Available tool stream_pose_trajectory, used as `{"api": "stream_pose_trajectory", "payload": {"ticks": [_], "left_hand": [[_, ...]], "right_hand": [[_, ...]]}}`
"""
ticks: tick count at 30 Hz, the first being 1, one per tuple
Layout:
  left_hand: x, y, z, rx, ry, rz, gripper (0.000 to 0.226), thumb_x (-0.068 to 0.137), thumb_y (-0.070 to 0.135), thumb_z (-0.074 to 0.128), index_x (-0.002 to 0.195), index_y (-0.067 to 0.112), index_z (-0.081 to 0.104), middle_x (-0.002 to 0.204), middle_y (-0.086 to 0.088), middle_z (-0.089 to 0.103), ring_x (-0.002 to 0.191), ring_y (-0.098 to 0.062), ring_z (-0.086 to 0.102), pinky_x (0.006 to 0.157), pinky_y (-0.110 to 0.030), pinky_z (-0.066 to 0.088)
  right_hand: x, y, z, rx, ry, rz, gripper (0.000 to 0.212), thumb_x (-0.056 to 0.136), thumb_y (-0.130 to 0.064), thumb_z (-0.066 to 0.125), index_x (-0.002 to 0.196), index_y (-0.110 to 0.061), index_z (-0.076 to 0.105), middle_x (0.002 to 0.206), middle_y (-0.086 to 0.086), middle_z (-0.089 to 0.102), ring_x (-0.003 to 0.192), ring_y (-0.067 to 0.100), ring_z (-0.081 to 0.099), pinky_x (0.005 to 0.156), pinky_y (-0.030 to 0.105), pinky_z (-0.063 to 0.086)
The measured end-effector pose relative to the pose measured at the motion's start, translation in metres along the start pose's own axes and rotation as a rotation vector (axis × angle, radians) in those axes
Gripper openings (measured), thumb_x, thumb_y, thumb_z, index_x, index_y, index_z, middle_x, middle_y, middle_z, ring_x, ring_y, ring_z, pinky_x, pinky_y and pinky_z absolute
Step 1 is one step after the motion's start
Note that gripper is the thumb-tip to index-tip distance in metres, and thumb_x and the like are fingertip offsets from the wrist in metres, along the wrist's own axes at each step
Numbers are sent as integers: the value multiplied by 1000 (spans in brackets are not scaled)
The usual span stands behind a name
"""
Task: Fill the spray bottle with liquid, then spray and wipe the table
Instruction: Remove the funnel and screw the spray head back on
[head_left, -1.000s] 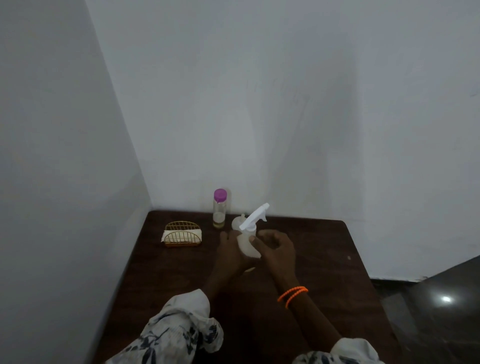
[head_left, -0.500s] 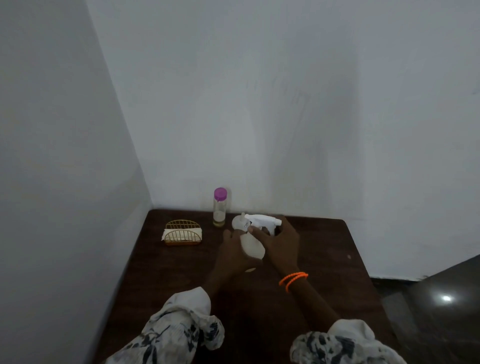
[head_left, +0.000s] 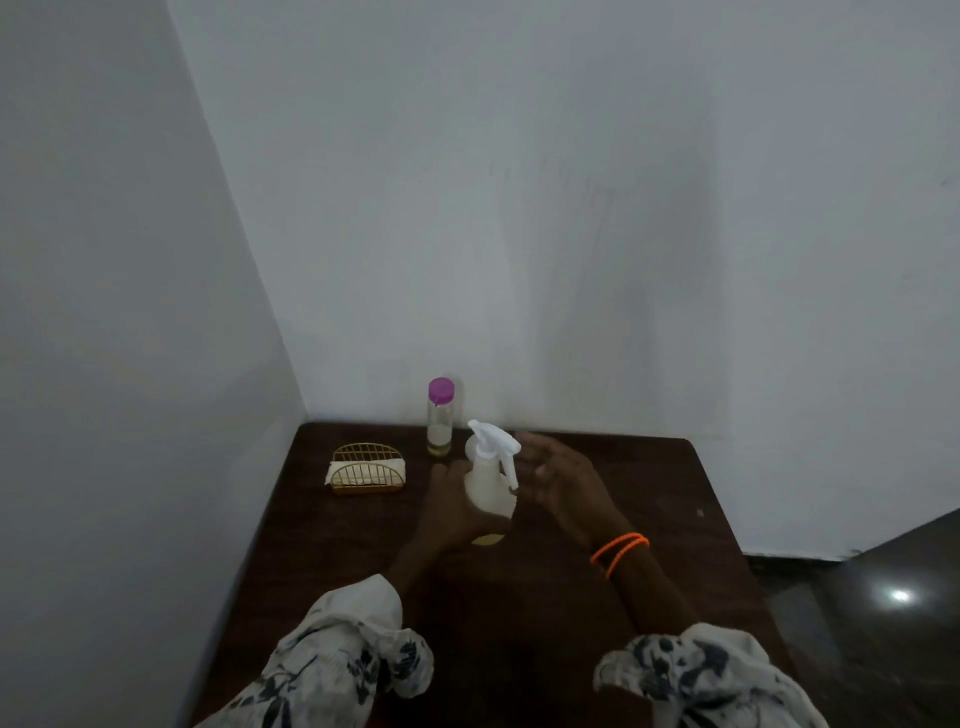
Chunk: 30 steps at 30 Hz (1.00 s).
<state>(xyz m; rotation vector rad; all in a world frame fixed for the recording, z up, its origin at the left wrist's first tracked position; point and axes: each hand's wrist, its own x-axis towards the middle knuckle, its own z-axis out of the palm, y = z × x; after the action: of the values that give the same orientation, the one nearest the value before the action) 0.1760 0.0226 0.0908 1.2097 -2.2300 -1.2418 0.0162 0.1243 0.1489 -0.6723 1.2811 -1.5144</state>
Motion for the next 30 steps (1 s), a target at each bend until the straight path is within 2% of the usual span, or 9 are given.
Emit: {"api": "stream_pose_trajectory", "payload": {"ticks": [2,4,7,9,15,20,24,26,30], "left_hand": [[-1,0,-3,14,-46,23,89,44,47,96,119,35,48,114,14,41,112,-10,49,79,-19,45],[1,0,-5,46,-96,39,88,49,44,98,121,33,49,112,18,40,112,-10,47,82,-22,44],[2,2,-7,91,-147,41,95,50,44,98,131,25,52,122,8,44,114,-11,48,87,-26,48],[-3,0,-11,96,-150,28,97,51,43,99,133,22,52,126,6,44,116,-13,49,88,-28,50],[-4,0,-11,109,-135,30,96,53,44,98,132,23,49,119,9,39,110,-9,45,87,-27,49],[-3,1,-9,110,-146,45,95,51,45,98,130,26,49,117,10,41,107,-9,46,80,-22,45],[-6,4,0,83,-68,21,96,54,47,98,133,23,48,119,11,36,109,-7,43,86,-25,45],[-5,4,-1,61,-126,47,98,52,46,97,135,31,48,120,13,37,114,-7,43,88,-25,45],[-2,6,-14,23,-370,75,96,51,43,97,123,61,36,123,31,39,117,3,46,84,-12,40]], "right_hand": [[8,-1,-7,-99,-12,3,42,95,5,52,135,-2,59,133,26,64,125,51,58,95,54,53],[12,-7,-7,-329,-125,-46,49,93,-2,66,140,-12,59,133,16,67,124,38,63,98,44,56],[11,-21,4,-531,-186,-108,51,88,-16,75,136,-29,62,130,0,71,121,20,67,98,31,54],[9,-27,16,-567,-165,-145,48,86,-15,77,130,-31,66,124,0,73,117,19,69,96,32,55],[7,-16,28,-475,34,-143,61,74,8,83,129,-5,61,104,18,77,101,36,74,96,59,55],[4,-18,37,-651,125,-242,58,70,-5,91,123,-9,67,98,13,76,93,26,74,86,50,60],[-6,-8,47,-689,316,-268,57,66,-22,95,117,-20,69,97,-1,76,90,13,72,83,41,61],[-4,-9,44,-702,287,-253,65,69,-18,94,126,-20,64,103,-1,75,95,12,72,87,40,61],[0,-22,23,-561,4,-133,87,78,3,83,152,-10,40,134,14,65,125,22,64,103,41,55]]}}
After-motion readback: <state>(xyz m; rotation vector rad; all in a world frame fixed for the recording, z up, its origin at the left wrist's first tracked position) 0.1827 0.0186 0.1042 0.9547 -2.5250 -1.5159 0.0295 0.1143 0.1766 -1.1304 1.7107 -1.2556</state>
